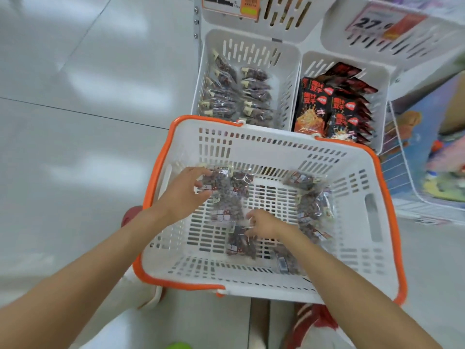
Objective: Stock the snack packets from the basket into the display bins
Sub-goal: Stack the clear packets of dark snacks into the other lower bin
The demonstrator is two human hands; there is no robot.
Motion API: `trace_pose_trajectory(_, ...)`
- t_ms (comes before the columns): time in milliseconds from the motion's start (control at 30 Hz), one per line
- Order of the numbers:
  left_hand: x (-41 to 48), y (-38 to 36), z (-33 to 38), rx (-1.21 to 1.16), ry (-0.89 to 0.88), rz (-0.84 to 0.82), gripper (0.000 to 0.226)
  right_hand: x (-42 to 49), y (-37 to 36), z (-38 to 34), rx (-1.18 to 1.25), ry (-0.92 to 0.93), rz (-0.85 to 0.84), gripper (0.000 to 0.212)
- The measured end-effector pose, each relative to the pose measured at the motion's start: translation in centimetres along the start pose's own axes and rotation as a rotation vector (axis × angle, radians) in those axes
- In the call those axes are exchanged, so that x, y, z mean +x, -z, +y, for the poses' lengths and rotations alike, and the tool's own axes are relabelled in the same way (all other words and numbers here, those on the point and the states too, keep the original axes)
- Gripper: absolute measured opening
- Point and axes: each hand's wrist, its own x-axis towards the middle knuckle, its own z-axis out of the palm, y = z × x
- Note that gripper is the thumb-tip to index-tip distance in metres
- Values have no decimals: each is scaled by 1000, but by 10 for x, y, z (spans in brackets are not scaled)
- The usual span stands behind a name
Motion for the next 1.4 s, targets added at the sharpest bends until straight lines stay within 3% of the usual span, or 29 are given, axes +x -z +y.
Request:
trace_pose_trajectory(100,2,-3,-2,-89,46,15,41,-25,30,-1,93,133,76,18)
trace_pose_trajectory(267,1,-16,14,-265,102,-114,61,-71,78,-24,341,302,226,16)
trace_pose_trajectory(367,0,-24,24,-378,68,-228,37,-76,92,-41,548,391,254,16)
trace_pose_trajectory(467,5,-17,17,-426,114,-65,23,-66,86,-40,655,392,270,25)
trace_pose_trajectory(600,11,-2,2,-494,192,55,32,-27,42,-13,280,221,217,54)
trace_pose_trajectory(667,12,-1,-3,-532,223,78,31,-2,11,-13,126,196,123,69)
trace_pose_trajectory(733,13,-2,-4,-563,226,92,40,21,-12,-16,-79,184,131,82)
trace_pose_trajectory(800,12,-2,-4,-534,200,98,39,38,-25,-12,-330,133,198,83)
trace_pose_trajectory(867,13,0,-4,-472,186,108,34,47,-29,-4,-419,78,208,64)
trace_pose_trajectory(933,15,2,-4,-454,177,108,33,43,-25,2,-245,67,140,43)
trace_pose_trajectory(1067,21,2,0,-434,149,102,32,2,21,1,196,168,73,29)
trace_pose_trajectory(1200,27,9,8,-532,202,-18,31,-56,88,-22,283,312,139,28)
trace_pose_trajectory(1300,27,19,29,-640,234,-220,59,-91,123,-51,298,378,221,27)
trace_pose_trajectory(1400,31,26,54,-555,150,-225,50,-112,140,-77,355,403,220,23)
